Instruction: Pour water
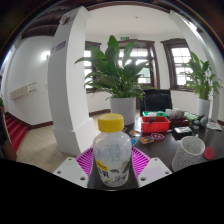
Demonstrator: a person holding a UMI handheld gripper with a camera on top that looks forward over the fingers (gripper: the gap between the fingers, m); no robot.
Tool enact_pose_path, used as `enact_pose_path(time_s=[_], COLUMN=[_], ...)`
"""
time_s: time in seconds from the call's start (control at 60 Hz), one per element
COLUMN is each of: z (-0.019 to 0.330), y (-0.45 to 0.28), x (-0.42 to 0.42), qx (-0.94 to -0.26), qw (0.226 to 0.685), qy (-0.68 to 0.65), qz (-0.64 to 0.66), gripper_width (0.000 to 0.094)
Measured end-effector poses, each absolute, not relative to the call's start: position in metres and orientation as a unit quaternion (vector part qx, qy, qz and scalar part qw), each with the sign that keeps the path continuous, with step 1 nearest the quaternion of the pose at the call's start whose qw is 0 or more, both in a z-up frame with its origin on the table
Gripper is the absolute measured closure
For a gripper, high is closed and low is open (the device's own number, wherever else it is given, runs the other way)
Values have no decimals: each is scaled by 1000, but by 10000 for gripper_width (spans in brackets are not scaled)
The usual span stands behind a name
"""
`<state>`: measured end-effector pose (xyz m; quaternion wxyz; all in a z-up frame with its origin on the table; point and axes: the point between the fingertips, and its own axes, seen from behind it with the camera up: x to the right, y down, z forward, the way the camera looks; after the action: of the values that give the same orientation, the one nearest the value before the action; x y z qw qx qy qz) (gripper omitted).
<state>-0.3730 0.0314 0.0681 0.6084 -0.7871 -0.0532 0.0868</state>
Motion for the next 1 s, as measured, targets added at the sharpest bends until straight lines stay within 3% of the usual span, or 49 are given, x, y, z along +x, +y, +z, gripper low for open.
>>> enact_pose_path(time_s=[0.1,0.5,0.75,1.0], z=[69,93,137,144], y=[29,27,40,54], x=[-370,-331,-289,-253], qx=[-793,-763,-629,-503], qw=[600,575,509,436], qy=[-46,134,360,488], qz=[90,262,464,564], gripper_width=[474,476,476,467])
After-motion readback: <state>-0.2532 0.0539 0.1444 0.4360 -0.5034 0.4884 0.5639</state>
